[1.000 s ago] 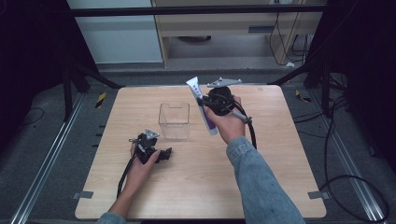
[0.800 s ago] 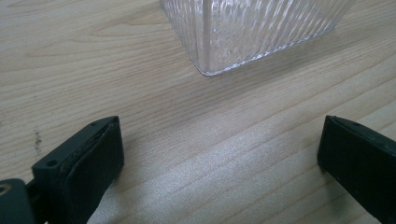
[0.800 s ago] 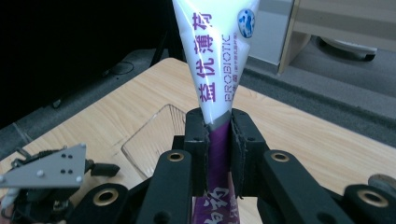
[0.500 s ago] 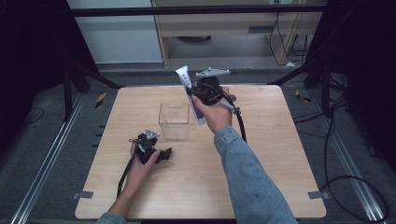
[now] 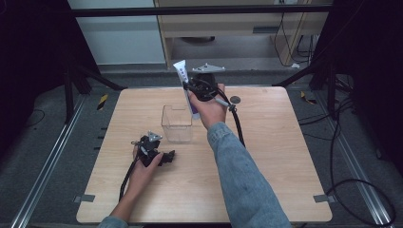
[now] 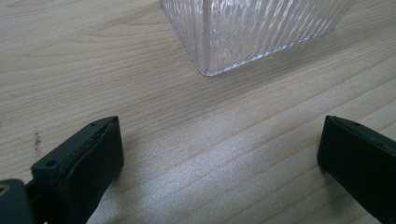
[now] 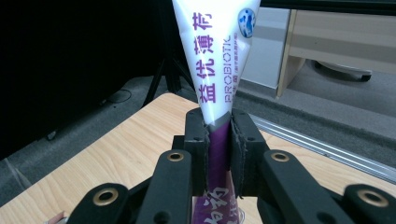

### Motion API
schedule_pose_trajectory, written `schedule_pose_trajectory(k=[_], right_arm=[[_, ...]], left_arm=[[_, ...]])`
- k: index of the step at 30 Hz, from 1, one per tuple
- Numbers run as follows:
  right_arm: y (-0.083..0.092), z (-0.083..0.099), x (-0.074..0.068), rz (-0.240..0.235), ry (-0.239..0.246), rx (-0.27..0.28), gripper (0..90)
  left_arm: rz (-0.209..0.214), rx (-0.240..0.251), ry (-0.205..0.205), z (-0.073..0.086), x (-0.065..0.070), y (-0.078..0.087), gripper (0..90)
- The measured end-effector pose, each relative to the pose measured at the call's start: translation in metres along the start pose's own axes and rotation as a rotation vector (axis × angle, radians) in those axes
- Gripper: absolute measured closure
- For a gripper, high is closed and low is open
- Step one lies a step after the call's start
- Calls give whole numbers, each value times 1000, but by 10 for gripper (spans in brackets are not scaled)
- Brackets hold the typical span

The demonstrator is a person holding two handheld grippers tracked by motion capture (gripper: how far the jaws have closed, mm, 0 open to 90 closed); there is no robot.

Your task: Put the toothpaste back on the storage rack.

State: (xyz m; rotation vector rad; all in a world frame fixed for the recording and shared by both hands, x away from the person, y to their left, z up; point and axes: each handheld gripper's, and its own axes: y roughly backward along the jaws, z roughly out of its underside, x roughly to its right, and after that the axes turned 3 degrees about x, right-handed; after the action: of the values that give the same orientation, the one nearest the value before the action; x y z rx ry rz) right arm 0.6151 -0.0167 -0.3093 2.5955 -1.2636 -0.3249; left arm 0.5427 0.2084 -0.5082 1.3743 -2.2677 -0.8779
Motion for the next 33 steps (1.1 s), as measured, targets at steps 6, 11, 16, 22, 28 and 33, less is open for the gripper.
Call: schedule_pose_trajectory(k=[6,11,16,22,28,33], right_arm=[[-8,-1,-1,-3,2,-4,787],[-14,0,-7,-10,0,7,787],[-21,2,-9,-13,-8,11,787],[-30,4,-15,-28,-4,11,787],[-37,8,-21,-39,5,6,787],[-44,8,-28,-42,24,0,787]], left_arm=[[1,0,0,0,0,0,0],[2,-1,0,0,0,0,0],[2,-1,0,0,0,0,0],[1,1,1,0,0,0,0],[0,1,2,0,0,0,0],[2,2,2,0,0,0,0]])
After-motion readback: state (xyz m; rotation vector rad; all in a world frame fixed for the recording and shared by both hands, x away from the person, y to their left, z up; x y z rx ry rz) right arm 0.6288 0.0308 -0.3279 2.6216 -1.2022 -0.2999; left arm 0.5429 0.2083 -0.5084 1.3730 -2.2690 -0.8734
